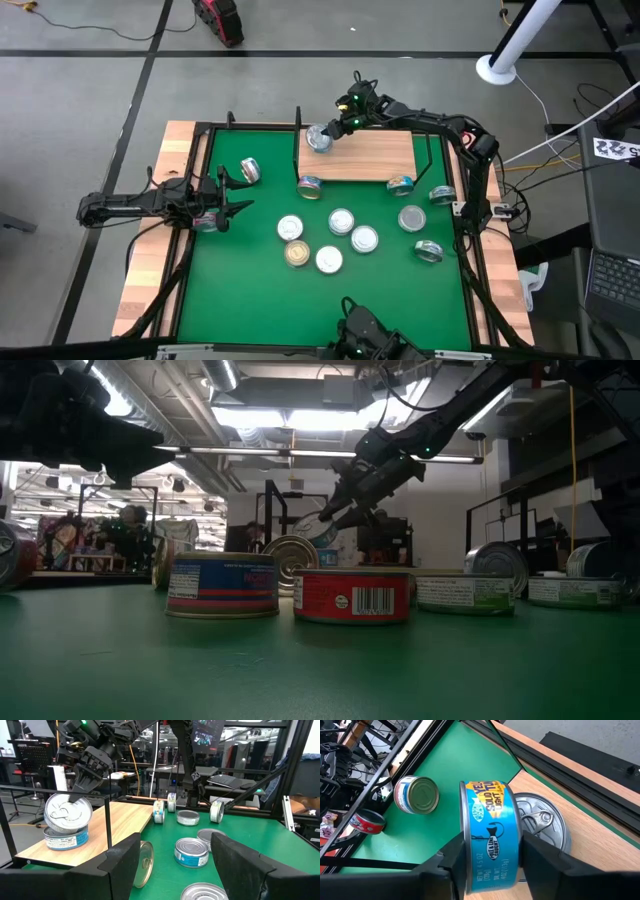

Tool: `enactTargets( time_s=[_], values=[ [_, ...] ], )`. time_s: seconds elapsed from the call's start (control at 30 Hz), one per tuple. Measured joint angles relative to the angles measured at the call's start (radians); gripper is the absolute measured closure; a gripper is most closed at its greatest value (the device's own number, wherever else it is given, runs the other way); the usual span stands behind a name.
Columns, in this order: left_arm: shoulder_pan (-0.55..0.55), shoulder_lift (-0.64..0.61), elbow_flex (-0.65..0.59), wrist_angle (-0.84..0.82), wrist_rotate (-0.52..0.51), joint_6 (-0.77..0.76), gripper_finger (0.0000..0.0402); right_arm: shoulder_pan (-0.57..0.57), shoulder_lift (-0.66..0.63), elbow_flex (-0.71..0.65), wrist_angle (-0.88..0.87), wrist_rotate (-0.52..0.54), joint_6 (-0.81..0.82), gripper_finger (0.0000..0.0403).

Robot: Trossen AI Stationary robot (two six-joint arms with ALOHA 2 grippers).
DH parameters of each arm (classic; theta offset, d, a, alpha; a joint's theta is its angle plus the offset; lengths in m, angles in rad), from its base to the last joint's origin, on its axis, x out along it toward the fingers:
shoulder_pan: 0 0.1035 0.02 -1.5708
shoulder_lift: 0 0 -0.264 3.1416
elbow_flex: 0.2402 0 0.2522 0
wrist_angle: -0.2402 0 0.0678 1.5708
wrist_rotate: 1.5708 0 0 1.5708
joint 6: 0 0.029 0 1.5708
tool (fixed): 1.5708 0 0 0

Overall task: Stack canned seafood by type on shelf
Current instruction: Stack the yellow blue tuna can on top of the yellow blue tuna can on the shelf

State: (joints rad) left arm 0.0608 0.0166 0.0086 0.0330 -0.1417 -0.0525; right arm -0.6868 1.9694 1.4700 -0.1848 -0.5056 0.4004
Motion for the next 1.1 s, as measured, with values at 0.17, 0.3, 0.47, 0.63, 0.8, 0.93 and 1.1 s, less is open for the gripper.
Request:
enactTargets(
  time_s=[0.17, 0.3, 0.47, 0.63, 0.8, 0.93, 1.1],
  values=[
    [0.0, 0.0, 0.0, 0.0, 0.0, 0.0, 0.0163, 0.0, 0.0, 0.0, -0.001, 0.005, 0.0, 0.0208],
    [0.0, 0.0, 0.0, 0.0, 0.0, 0.0, 0.0163, 0.0, 0.0, 0.0, -0.001, 0.01, 0.0, 0.0191],
    [0.0, 0.0, 0.0, 0.0, 0.0, 0.0, 0.0163, 0.0, 0.0, 0.0, -0.002, 0.056, -0.001, 0.0183],
    [0.0, 0.0, 0.0, 0.0, 0.0, 0.0, 0.0163, 0.0, 0.0, 0.0, -0.01, 0.069, -0.001, 0.0183],
    [0.0, 0.0, 0.0, 0.0, 0.0, 0.0, 0.0163, 0.0, 0.0, 0.0, -0.047, 0.097, -0.001, 0.0183],
    [0.0, 0.0, 0.0, 0.0, 0.0, 0.0, 0.0163, 0.0, 0.0, 0.0, -0.061, 0.145, -0.003, 0.0183],
    [0.0, 0.0, 0.0, 0.0, 0.0, 0.0, 0.0163, 0.0, 0.0, 0.0, -0.056, 0.147, -0.006, 0.0182]
  ],
)
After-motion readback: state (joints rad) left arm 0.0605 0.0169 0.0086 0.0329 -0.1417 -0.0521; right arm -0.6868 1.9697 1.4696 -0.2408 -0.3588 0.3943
